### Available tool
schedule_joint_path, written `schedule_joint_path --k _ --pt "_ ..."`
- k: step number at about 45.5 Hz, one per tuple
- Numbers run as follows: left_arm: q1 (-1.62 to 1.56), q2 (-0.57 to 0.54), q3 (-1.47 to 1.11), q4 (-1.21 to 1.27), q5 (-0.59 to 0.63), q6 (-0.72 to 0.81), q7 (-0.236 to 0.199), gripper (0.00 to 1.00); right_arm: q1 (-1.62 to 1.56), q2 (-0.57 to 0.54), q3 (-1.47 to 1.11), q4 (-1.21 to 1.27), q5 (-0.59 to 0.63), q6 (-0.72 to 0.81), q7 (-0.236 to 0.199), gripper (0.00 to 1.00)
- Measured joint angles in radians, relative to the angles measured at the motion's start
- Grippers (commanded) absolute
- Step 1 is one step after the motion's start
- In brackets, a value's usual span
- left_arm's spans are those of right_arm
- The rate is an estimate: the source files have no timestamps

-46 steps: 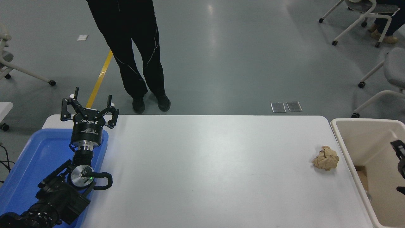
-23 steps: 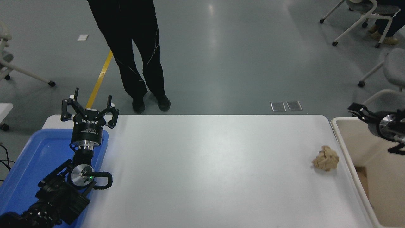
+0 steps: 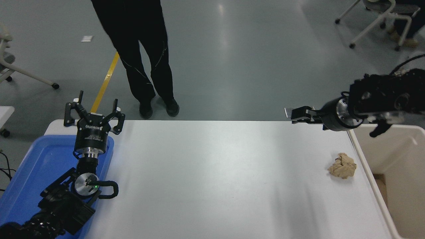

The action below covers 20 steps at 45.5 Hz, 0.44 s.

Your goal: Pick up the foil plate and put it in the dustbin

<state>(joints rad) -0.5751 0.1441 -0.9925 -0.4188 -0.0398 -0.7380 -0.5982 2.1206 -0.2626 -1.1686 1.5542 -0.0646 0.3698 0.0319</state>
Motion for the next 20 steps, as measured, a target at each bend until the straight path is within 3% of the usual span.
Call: schedule_joint_path --k 20 --pt "0.0 0.0 0.0 0.0 0.0 0.0 0.0 0.99 0.265 0.067 -0.004 0.156 0.068 0.252 -0.015 1.0"
